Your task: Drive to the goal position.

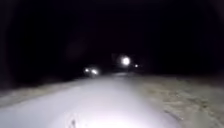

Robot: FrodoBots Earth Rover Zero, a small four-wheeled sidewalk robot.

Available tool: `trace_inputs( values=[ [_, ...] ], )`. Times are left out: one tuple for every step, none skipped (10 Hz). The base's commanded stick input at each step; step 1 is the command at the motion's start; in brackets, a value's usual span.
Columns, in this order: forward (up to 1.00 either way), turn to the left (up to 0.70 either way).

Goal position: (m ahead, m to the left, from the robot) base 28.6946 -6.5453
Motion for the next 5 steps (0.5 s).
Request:
trace_inputs(
  values=[
    [1.00, 0.00],
    [1.00, -0.30],
    [1.00, -0.25],
    [1.00, -0.09],
    [1.00, 0.00]
  ],
)
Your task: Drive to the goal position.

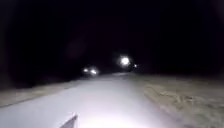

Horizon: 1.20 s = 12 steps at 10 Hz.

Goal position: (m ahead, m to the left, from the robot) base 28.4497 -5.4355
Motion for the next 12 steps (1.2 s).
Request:
trace_inputs(
  values=[
    [1.00, 0.00],
    [1.00, 0.00],
    [1.00, 0.00],
    [1.00, 0.00],
    [1.00, 0.00],
    [1.00, 0.00],
    [1.00, 0.00],
    [1.00, 0.00],
    [1.00, 0.00],
    [1.00, 0.00],
    [1.00, 0.00],
    [1.00, 0.00]
  ],
)
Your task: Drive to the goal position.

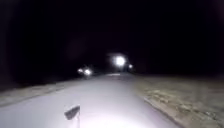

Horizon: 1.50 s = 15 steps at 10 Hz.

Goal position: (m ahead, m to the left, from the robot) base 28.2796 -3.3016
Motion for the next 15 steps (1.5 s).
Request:
trace_inputs(
  values=[
    [1.00, 0.00],
    [1.00, 0.00],
    [1.00, 0.00],
    [1.00, 0.11],
    [1.00, 0.29],
    [1.00, 0.40],
    [1.00, 0.40],
    [1.00, 0.40],
    [1.00, 0.40],
    [1.00, 0.25],
    [1.00, 0.00],
    [1.00, 0.00],
    [1.00, 0.00],
    [1.00, 0.00],
    [1.00, 0.00]
  ],
)
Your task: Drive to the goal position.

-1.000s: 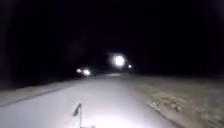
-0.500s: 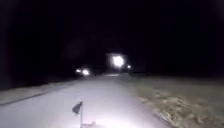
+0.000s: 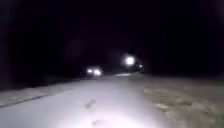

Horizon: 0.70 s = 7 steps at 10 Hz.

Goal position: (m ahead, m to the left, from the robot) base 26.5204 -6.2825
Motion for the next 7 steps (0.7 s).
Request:
trace_inputs(
  values=[
    [1.00, 0.02],
    [1.00, 0.15],
    [1.00, 0.39],
    [1.00, 0.05],
    [1.00, 0.00],
    [1.00, 0.00],
    [1.00, 0.00]
  ],
)
